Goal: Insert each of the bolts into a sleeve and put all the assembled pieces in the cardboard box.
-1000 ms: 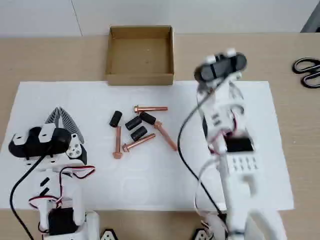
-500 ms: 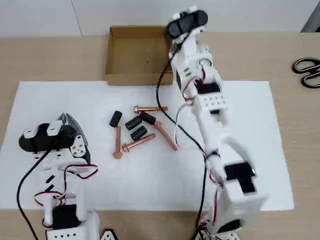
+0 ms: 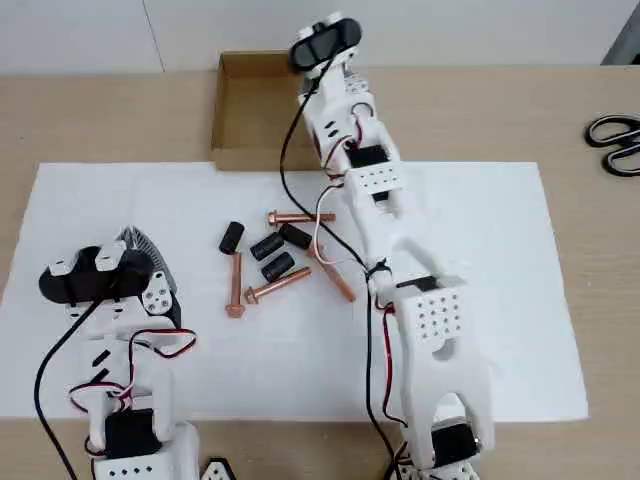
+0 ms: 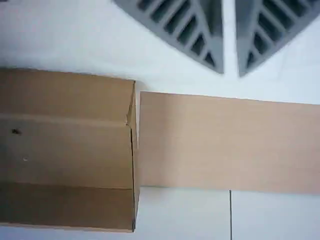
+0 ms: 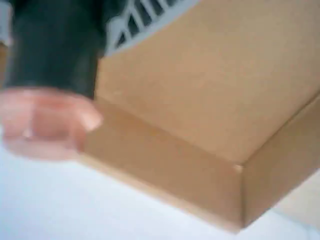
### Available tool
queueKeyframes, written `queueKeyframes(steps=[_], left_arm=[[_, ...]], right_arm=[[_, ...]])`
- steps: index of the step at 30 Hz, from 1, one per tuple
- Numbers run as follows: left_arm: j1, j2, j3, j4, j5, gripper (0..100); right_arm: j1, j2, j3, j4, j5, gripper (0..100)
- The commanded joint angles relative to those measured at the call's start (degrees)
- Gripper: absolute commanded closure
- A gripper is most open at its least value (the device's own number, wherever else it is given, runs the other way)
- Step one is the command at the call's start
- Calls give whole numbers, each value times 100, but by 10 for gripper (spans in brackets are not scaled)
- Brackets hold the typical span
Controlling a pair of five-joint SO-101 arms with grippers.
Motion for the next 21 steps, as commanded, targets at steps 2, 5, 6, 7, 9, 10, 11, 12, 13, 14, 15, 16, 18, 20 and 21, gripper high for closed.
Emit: queueKeyframes(steps=[2, 5, 6, 7, 9, 10, 11, 12, 13, 14, 15, 16, 18, 20, 21], left_arm=[[9, -70, -40, -141, 9, 994], [9, -70, -40, -141, 9, 994], [9, -70, -40, -141, 9, 994], [9, -70, -40, -141, 9, 994], [9, -70, -40, -141, 9, 994], [9, -70, -40, -141, 9, 994], [9, -70, -40, -141, 9, 994], [9, -70, -40, -141, 9, 994], [9, -70, -40, -141, 9, 994], [9, -70, -40, -141, 9, 994], [9, -70, -40, -141, 9, 994], [9, -70, -40, -141, 9, 994], [9, -70, -48, -141, 9, 994], [9, -70, -48, -141, 9, 994], [9, -70, -57, -141, 9, 994]], right_arm=[[-127, 286, -923, -127, -53, 995], [-189, 558, -1099, -119, -35, 995], [-207, 629, -1108, -119, -18, 991], [-215, 681, -1108, -119, -18, 991], [-242, 752, -1108, -119, -18, 989], [-242, 778, -1108, -119, -18, 979], [-242, 796, -1108, -84, -18, 957], [-233, 804, -1108, 57, -18, 920], [-233, 804, -1108, 251, -18, 878], [-233, 804, -1108, 435, -18, 831], [-233, 796, -1108, 602, -18, 790], [-233, 787, -1108, 725, -18, 762], [-233, 752, -1116, 831, -18, 756], [-224, 743, -1187, 848, -35, 772], [-224, 743, -1284, 884, -35, 779]])
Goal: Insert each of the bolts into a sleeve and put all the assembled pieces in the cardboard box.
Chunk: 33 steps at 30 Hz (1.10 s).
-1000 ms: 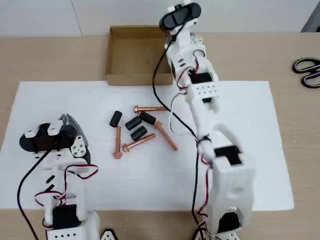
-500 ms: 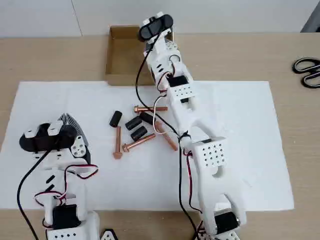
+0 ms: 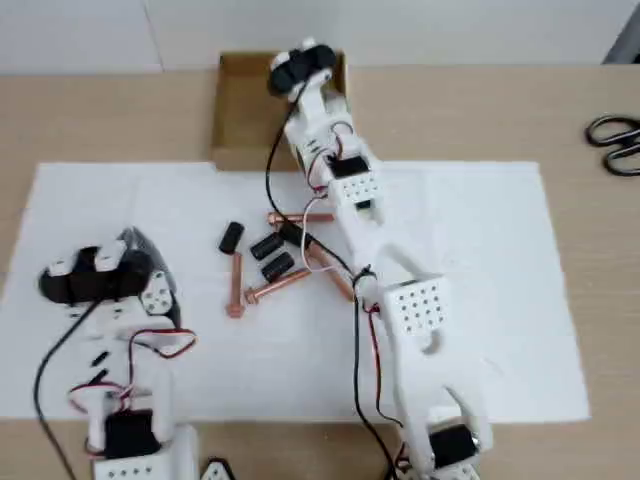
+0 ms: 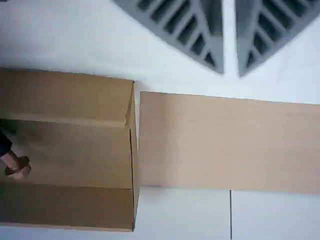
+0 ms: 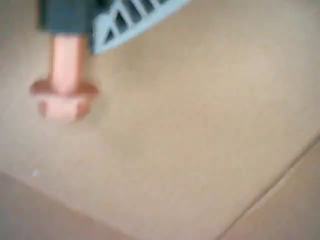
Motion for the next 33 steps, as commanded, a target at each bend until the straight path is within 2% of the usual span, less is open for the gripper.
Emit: queueKeyframes(steps=[1, 4, 6, 14, 20, 23, 27, 33], left_arm=[[9, -70, -57, -141, 9, 994], [9, -70, -66, -141, 9, 994], [9, -70, -66, -141, 9, 994], [9, -70, -75, -141, 9, 994], [18, -70, -75, -141, 9, 994], [18, -70, -75, -123, 9, 994], [-79, -70, -75, -88, 9, 994], [-879, -70, -57, 273, 9, 994]], right_arm=[[13, -207, -554, 75, -35, 786], [22, -207, -826, 268, -35, 798], [22, -215, -1231, 910, -35, 798], [-31, -207, -3736, 5007, -9, 797], [-57, -171, -4580, 7310, 378, 797], [-180, -171, -4615, 7530, -176, 797], [-637, -154, -4589, 7319, -1547, 797], [-1455, -136, -4563, 7090, -3341, 797]])
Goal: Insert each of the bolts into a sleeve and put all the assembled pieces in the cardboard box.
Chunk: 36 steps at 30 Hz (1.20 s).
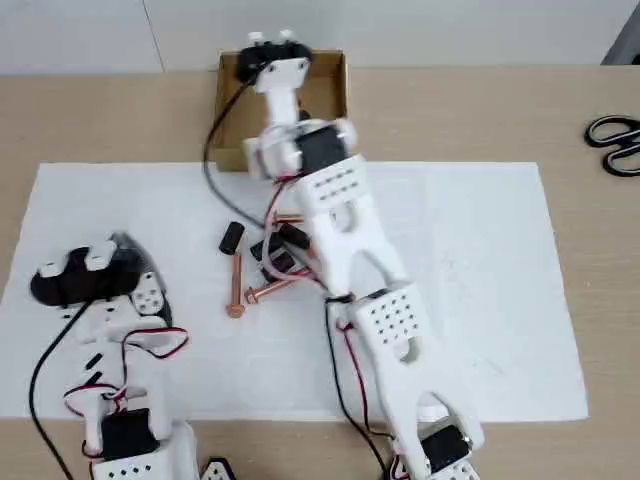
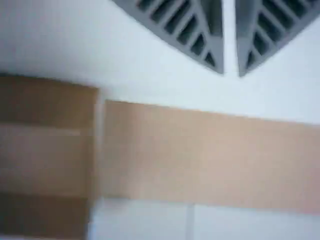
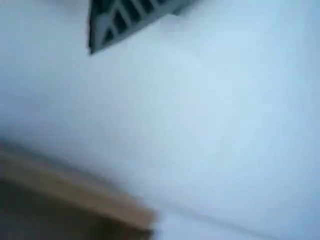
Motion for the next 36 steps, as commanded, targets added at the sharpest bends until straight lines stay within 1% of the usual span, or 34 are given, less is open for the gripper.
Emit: queueKeyframes(steps=[1, 2, 8, 10, 13, 21, 36], left_arm=[[-519, -70, -48, 105, 0, 994], [-703, -70, -48, 105, 0, 994], [-1873, -70, -40, 97, 0, 994], [-2189, -70, -48, 97, 0, 994], [-2453, -70, -57, 97, 0, 994], [-2488, -70, -57, 97, 0, 994], [-2488, -70, -57, 97, 0, 994]], right_arm=[[-374, -110, -193, -127, -1037, 797], [-470, -75, -97, -127, -1240, 797], [-778, 338, 193, -145, -1846, 798], [-875, 435, 167, -127, -1943, 798], [-1059, 497, 158, -92, -1952, 798], [-1200, 523, 193, -48, -1960, 799], [-1174, 1349, 149, -101, -1960, 801]])
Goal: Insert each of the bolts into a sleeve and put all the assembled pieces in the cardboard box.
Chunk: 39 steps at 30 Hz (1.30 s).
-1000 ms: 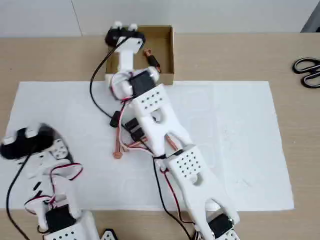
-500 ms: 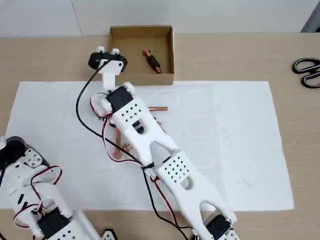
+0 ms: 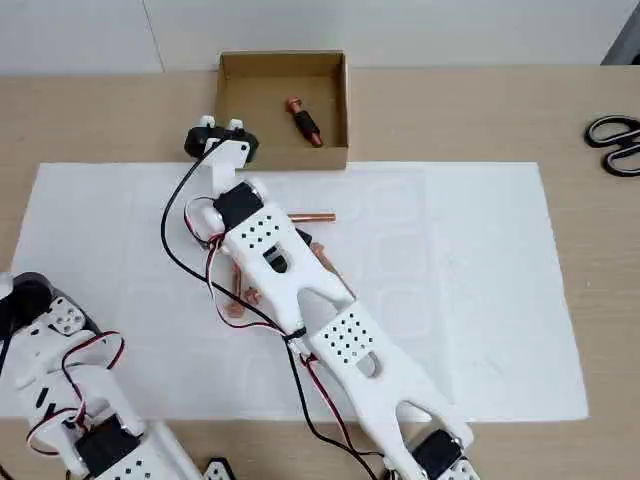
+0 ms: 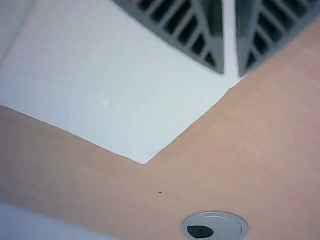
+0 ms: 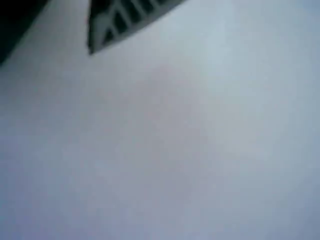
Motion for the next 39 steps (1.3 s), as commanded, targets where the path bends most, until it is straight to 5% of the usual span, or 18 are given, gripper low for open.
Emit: queueKeyframes(steps=[1, 6, 21, 25, 31, 39], left_arm=[[-18, -70, -57, 9, 9, 994], [-18, -70, -57, 9, 9, 994], [18, -70, -57, 9, 9, 994], [466, -70, -92, 264, -18, 994], [2277, -53, -734, 2092, 9, 994], [2585, -53, -752, 1635, 9, 994]], right_arm=[[-4, 57, -44, -48, -53, 804], [4, 57, -44, -48, -35, 998], [1007, -980, -791, 233, 598, 995], [1059, -1402, -782, 514, 923, 995], [971, -1710, -774, 664, 1442, 996], [866, -2229, -747, 743, 2084, 996]])
